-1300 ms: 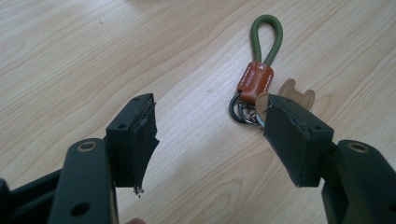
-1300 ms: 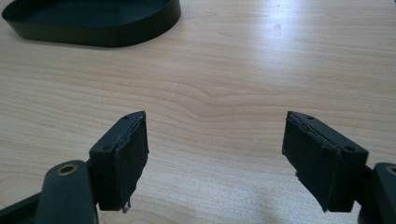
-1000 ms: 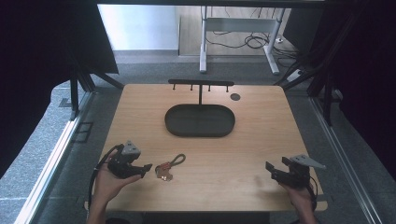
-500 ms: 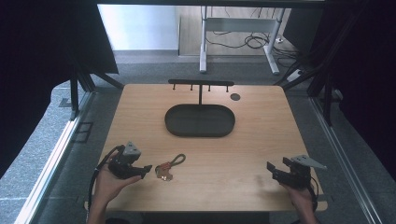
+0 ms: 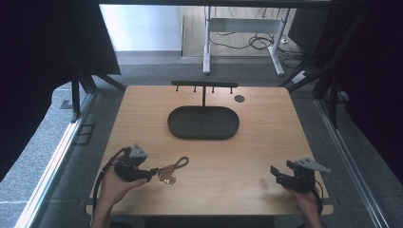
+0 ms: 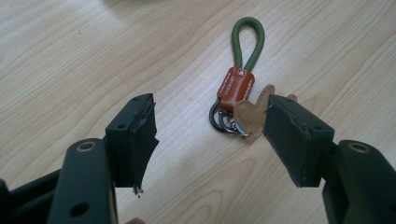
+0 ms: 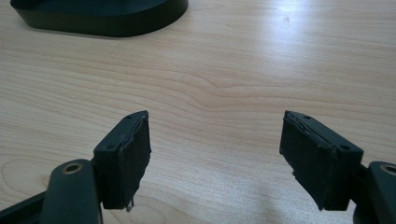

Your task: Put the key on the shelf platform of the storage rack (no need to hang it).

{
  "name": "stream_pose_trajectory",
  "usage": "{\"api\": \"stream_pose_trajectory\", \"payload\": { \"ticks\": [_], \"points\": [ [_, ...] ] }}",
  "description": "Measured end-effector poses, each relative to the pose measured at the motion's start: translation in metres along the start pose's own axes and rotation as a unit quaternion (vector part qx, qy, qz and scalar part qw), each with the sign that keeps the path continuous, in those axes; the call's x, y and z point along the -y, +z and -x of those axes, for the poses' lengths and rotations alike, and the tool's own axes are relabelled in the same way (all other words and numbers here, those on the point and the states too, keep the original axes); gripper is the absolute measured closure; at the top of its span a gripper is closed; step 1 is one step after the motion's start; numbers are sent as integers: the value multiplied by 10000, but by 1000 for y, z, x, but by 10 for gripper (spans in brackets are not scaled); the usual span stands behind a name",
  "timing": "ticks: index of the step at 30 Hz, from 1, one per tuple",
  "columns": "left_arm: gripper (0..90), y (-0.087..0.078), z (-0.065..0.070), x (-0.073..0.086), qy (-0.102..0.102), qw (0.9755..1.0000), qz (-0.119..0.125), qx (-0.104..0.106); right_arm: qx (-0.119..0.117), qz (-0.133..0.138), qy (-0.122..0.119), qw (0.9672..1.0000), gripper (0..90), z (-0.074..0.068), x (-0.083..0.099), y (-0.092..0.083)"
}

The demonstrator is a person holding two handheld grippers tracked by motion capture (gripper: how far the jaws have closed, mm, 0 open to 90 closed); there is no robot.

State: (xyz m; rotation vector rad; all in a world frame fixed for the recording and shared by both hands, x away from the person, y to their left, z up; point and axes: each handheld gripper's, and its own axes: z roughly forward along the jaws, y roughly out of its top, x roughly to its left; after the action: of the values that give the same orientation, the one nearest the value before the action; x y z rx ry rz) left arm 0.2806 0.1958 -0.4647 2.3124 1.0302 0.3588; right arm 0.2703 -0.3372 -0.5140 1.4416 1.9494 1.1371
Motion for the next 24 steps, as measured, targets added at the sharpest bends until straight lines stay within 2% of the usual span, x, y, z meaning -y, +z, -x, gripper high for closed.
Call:
{"api": "stream_pose_trajectory", "payload": {
  "ticks": [6,10,14,19,20,23,24],
  "points": [
    [348,3,4,-11,112,9998,-34,129,-13,-52,12,10000,249,1,1,-2],
    [346,8,4,-22,242,9994,-173,193,8,-60,38,10000,250,1,2,-2],
    [345,14,3,-36,414,9979,-426,256,-6,-111,7,9999,250,0,3,0],
    [345,19,2,-44,501,9966,-534,367,-15,-203,-66,9998,250,-2,4,3],
    [344,21,2,-47,482,9962,-577,449,-17,-211,-74,9997,250,-2,4,3],
    [344,23,2,-50,498,9957,-644,446,-8,-222,-53,9997,249,-2,5,4],
    [344,24,1,-51,566,9952,-653,459,-5,-233,-48,9997,250,-2,5,4]
  ]
}}
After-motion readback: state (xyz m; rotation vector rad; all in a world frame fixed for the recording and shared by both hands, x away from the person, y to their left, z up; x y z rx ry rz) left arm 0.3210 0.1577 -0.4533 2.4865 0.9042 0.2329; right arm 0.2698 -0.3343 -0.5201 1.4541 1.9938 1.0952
